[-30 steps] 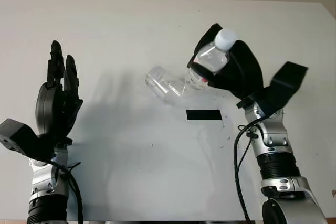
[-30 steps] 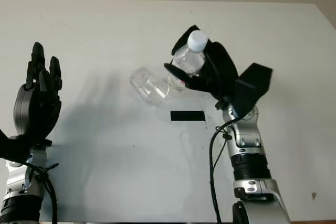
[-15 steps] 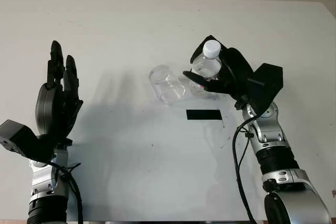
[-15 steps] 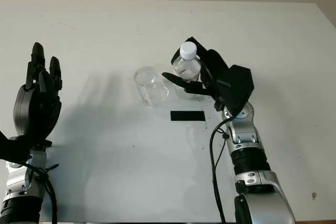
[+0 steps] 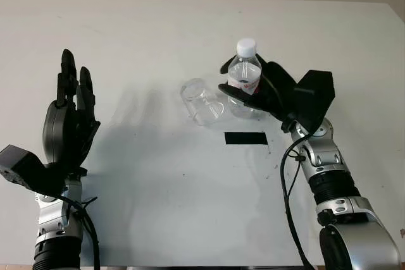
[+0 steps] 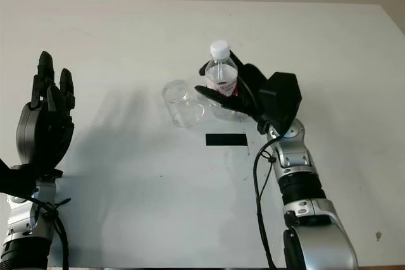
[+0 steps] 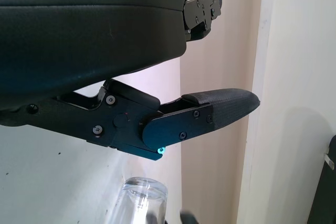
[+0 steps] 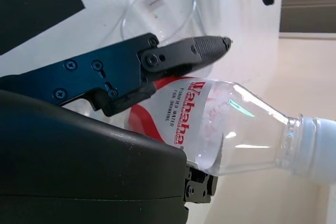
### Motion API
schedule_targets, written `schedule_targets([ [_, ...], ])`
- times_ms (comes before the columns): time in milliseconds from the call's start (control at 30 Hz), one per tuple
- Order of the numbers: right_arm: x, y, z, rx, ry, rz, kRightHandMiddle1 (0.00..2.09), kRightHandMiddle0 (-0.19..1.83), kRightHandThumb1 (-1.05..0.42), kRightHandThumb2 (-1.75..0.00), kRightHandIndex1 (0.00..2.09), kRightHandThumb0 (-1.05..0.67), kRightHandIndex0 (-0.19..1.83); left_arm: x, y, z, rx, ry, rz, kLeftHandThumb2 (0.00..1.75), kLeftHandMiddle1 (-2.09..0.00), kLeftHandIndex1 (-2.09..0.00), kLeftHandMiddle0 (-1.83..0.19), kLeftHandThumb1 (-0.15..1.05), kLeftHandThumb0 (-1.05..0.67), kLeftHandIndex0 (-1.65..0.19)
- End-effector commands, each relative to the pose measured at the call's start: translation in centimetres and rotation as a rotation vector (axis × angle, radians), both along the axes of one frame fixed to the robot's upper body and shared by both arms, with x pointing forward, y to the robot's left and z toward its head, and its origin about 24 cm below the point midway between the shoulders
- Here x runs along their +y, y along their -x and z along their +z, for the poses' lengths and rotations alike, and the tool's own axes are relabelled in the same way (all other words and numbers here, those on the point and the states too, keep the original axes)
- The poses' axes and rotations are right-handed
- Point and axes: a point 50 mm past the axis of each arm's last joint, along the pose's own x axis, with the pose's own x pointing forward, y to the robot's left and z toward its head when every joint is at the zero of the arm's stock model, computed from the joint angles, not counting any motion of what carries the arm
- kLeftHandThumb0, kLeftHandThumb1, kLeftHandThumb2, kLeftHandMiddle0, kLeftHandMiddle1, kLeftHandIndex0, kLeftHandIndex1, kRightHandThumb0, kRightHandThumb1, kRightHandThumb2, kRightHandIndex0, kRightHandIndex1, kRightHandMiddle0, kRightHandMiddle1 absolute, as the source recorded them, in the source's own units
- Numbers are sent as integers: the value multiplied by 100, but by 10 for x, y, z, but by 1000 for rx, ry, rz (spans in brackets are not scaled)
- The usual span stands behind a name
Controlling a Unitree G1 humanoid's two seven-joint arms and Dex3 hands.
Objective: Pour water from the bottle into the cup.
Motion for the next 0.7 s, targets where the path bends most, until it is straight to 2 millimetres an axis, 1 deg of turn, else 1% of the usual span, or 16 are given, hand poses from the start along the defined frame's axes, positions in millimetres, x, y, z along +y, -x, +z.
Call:
schedule_targets([
  [0,-4,4,-5,0,21,-2,51,-16,-105,-16,40,-63,-17,0,4,-9,22,15,0,64,0,0,19,105,-68,19],
  [67,-5,6,-7,6,21,-7,34,-13,-105,-13,24,-64,-16,0,5,-9,21,14,7,64,0,0,19,105,-68,19],
  [133,-7,8,-10,12,13,-11,21,-13,-105,-11,12,-66,-18,0,5,-10,20,14,11,64,0,0,19,105,-69,19],
  [233,-9,10,-11,13,4,-17,11,-17,-104,-8,3,-70,-19,0,6,-10,22,15,13,63,0,0,19,105,-69,19],
  [333,-12,12,-13,7,-11,-19,2,-19,-102,-6,0,-77,-19,0,6,-11,27,18,7,63,0,0,19,105,-69,19],
  [400,-14,13,-14,-1,-10,-26,1,-19,-100,-5,0,-81,-19,1,6,-11,29,22,7,63,0,0,19,105,-69,19],
  [533,-24,16,-17,-54,38,-94,0,-19,-96,-4,0,-94,-19,2,7,-11,30,14,12,63,0,0,19,105,-69,19],
  [667,-34,20,-20,-39,3,-78,0,-19,-96,-5,0,-94,-19,2,8,-11,31,7,17,63,0,0,19,105,-69,19],
])
